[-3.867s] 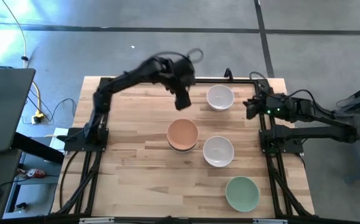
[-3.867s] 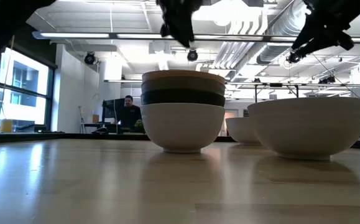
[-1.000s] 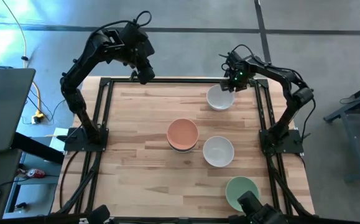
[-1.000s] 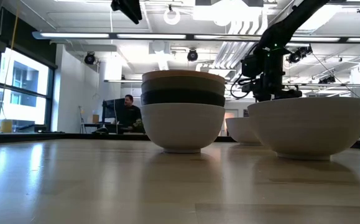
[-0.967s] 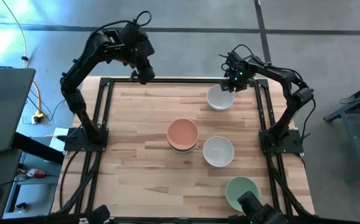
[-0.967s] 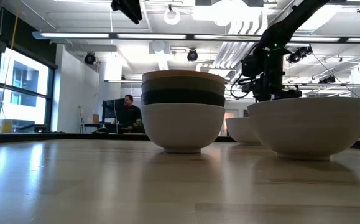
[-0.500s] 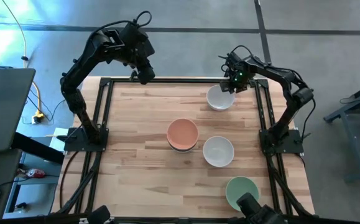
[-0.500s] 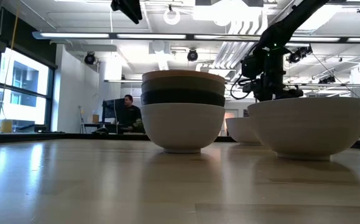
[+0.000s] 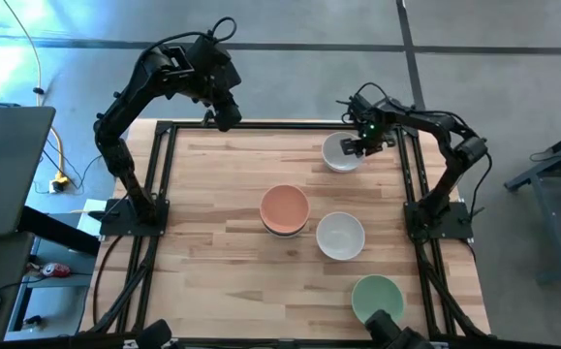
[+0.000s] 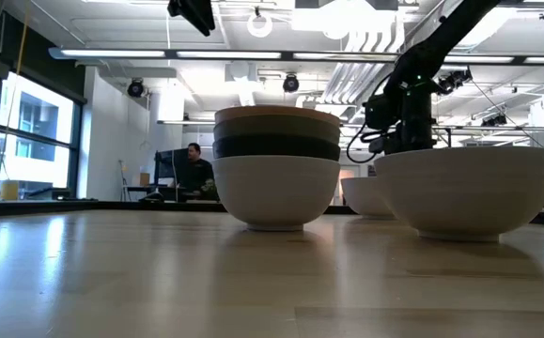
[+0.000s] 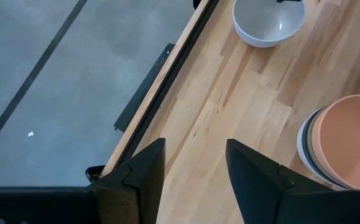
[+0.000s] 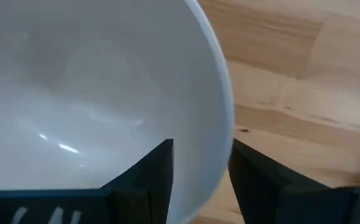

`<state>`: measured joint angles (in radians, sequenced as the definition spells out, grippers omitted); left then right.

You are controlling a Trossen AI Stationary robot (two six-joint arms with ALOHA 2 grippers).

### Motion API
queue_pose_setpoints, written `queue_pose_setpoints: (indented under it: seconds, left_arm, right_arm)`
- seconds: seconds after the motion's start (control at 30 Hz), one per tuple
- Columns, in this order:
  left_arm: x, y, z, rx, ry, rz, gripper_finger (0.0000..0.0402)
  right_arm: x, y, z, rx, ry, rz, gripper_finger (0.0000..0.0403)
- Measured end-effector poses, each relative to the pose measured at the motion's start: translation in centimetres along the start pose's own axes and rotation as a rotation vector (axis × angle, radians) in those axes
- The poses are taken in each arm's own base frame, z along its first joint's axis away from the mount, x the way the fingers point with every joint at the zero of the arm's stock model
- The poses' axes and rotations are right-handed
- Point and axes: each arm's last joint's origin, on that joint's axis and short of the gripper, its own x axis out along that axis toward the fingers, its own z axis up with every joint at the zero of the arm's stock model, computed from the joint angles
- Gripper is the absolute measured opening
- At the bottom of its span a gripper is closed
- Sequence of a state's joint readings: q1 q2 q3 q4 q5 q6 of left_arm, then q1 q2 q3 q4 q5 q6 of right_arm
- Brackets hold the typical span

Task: Nest bowls inside each other
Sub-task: Stack the top white bowl on the light orange bowl

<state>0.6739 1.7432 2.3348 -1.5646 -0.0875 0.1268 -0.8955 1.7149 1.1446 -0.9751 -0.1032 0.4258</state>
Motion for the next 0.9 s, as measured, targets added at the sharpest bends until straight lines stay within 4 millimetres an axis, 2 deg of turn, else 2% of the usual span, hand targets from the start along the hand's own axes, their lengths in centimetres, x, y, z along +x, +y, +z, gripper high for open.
queue_pose_setpoints:
  seconds: [0.13, 0.33, 0.9]
  left_arm:
    - [0.0, 0.0, 0.0, 0.0, 0.0, 0.0, 0.0156]
    - [0.0, 0.0, 0.0, 0.0, 0.0, 0.0, 0.0156]
    - [0.02, 0.01, 0.1, 0.015, -0.01, 0.002, 0.0156]
  right_arm:
    - [0.0, 0.11, 0.21, -0.003, -0.02, 0.013, 0.0107]
    - [-0.01, 0.14, 0.29, -0.05, -0.028, 0.019, 0.001]
    - [-0.44, 0.26, 0.12, -0.085, -0.023, 0.053, 0.0001]
